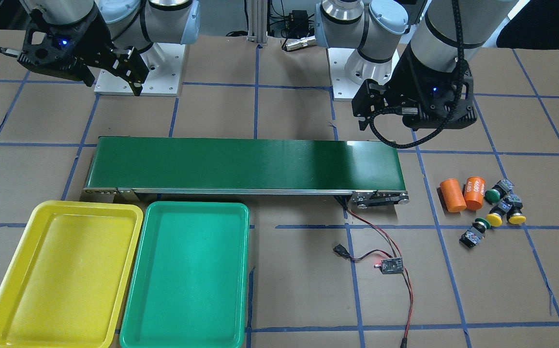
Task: Sort buttons by color to trays
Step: 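Move the left gripper toward the pile of cylinders and buttons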
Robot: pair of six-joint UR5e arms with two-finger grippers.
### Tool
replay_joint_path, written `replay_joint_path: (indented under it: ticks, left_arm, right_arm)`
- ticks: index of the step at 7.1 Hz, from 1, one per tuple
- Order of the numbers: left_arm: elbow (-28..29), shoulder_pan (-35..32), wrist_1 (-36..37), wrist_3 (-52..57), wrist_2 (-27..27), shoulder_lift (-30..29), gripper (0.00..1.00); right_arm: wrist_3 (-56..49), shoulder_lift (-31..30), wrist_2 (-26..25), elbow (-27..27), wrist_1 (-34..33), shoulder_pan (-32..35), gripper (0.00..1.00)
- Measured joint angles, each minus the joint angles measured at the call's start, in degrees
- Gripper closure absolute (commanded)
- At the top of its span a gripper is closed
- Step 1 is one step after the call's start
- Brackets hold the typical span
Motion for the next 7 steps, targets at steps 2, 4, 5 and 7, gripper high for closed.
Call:
replay_joint_path:
  ticks: [2, 4, 5, 7]
  left_arm:
    - [-1.1, 0.1, 0.4, 0.0, 0.0, 0.7, 0.0]
    - [-1.5, 0.6, 0.5, 0.2, -0.1, 0.8, 0.0]
    - [-1.5, 0.7, 0.5, 0.8, 0.0, 1.0, 0.0]
    - [-1.6, 1.1, -0.1, 2.5, 0.2, 1.3, 0.0]
  right_arm:
    - [0.0, -0.5, -0.1, 0.0, 0.1, 0.0, 0.0]
    - [0.0, -0.8, -0.1, 0.1, 0.1, 0.0, 0.0]
    - [0.0, -0.8, -0.1, 0.1, 0.1, 0.0, 0.0]
    - [0.0, -0.9, -0.1, 0.2, 0.1, 0.0, 0.0]
